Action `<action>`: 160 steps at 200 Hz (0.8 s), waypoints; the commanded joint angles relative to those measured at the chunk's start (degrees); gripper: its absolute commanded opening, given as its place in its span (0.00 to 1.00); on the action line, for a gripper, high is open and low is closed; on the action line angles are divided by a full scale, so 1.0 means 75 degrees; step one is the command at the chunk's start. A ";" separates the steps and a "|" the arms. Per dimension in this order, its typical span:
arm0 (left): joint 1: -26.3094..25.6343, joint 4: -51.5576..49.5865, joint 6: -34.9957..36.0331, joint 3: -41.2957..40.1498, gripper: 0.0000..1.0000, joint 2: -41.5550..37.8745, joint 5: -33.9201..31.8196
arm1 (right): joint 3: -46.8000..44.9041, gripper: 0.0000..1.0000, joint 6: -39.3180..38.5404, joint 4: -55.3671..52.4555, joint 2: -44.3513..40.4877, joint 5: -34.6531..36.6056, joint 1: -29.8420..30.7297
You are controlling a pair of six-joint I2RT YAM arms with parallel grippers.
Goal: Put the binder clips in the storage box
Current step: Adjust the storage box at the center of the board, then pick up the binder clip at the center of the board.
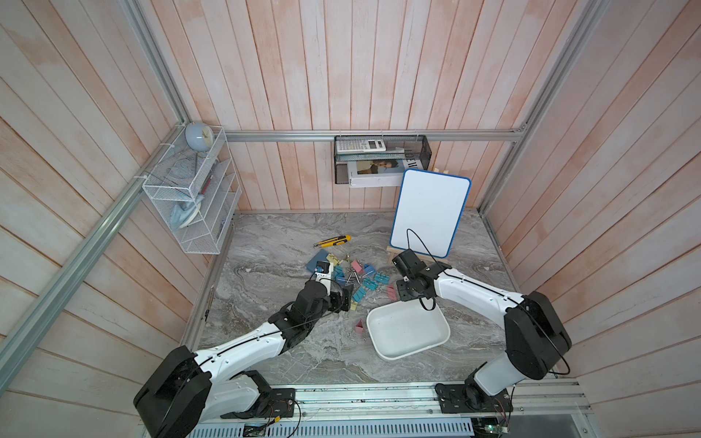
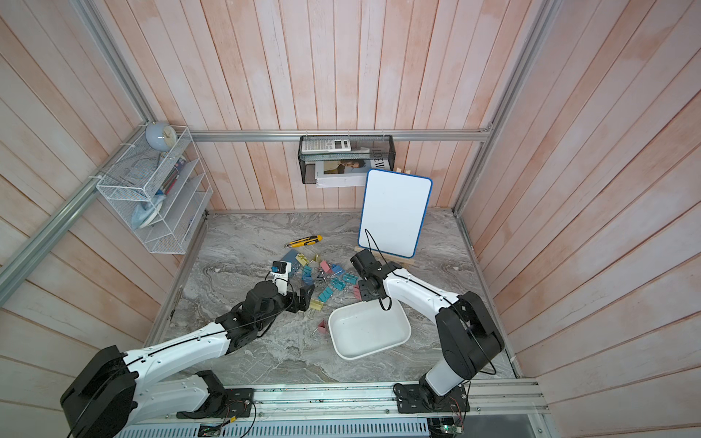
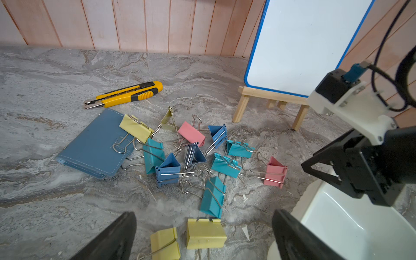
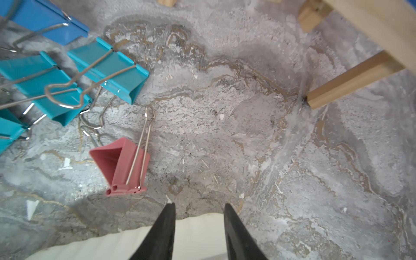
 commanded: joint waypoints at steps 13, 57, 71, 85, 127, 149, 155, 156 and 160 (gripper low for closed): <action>0.0004 0.0090 0.0048 -0.0074 1.00 0.0016 -0.0106 | 0.0307 0.47 0.0047 0.0601 -0.0204 -0.0404 0.0294; 0.0003 0.0097 0.0084 -0.0117 1.00 -0.0068 -0.0144 | 0.0883 0.53 -0.0369 0.0600 0.0829 -0.0746 0.0300; 0.0004 0.0101 0.0098 -0.0112 1.00 -0.0059 -0.0140 | 0.1036 0.52 -0.0410 0.0516 0.1176 -0.0873 0.0315; 0.0004 0.0101 0.0095 -0.0109 1.00 -0.0047 -0.0156 | 0.1020 0.49 -0.0422 0.0609 0.1360 -0.0962 0.0335; -0.0002 0.0102 0.0095 -0.0109 1.00 -0.0013 -0.0150 | 0.1008 0.35 -0.0501 0.0750 0.1544 -0.0964 0.0335; 0.0004 0.0115 0.0089 -0.0108 1.00 0.0002 -0.0139 | 0.1033 0.27 -0.0540 0.0715 0.1504 -0.0769 0.0332; 0.0004 0.0117 0.0093 -0.0111 1.00 0.0008 -0.0141 | 0.1018 0.25 -0.0543 0.0726 0.1478 -0.0710 0.0335; 0.0004 0.0121 0.0094 -0.0110 1.00 0.0008 -0.0145 | 0.1010 0.25 -0.0548 0.0726 0.1470 -0.0700 0.0338; 0.0010 0.0119 0.0095 -0.0108 1.00 0.0006 -0.0144 | 0.1004 0.24 -0.0552 0.0726 0.1454 -0.0677 0.0329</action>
